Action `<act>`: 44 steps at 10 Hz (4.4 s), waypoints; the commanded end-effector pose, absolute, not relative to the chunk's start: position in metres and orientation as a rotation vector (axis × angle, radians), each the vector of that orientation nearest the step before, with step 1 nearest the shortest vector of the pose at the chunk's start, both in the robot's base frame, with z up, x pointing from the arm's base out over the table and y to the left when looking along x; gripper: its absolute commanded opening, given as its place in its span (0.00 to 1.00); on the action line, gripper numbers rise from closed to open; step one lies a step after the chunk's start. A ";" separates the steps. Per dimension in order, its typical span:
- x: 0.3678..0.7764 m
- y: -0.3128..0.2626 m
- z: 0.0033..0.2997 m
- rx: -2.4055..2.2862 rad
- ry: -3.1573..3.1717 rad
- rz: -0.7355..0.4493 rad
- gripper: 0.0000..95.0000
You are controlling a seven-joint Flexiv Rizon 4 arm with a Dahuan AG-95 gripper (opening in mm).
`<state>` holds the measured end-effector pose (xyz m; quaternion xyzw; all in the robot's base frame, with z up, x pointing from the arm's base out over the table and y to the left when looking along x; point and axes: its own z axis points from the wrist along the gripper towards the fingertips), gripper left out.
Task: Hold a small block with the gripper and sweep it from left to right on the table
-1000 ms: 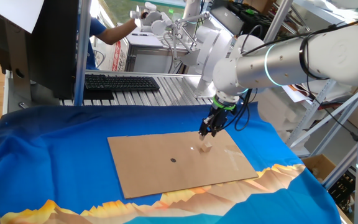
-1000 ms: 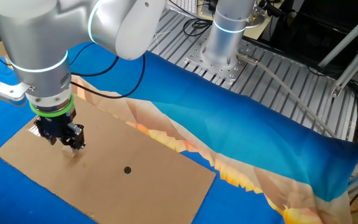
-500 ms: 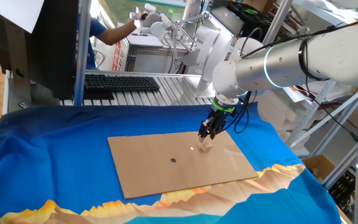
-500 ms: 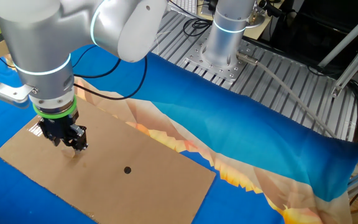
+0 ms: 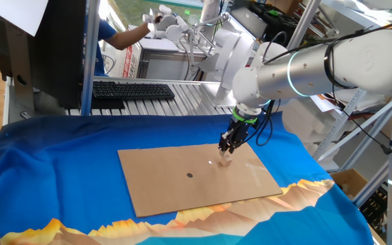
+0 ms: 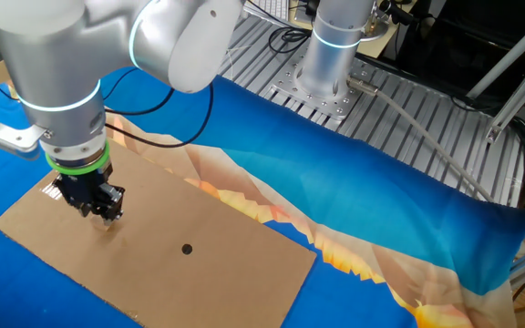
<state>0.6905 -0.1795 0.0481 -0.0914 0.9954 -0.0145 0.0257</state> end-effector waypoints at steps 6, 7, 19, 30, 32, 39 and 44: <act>0.690 -0.180 0.044 -0.266 3.077 -0.044 0.40; 0.690 -0.180 0.041 -0.265 3.075 -0.039 0.40; 0.688 -0.180 0.031 -0.251 3.077 -0.047 0.40; 0.686 -0.183 0.023 -0.251 3.079 -0.039 0.40; 0.686 -0.183 0.021 -0.258 3.078 -0.038 0.40; 0.686 -0.184 0.021 -0.277 3.081 -0.034 0.40; 0.686 -0.183 0.020 -0.281 3.081 -0.030 0.20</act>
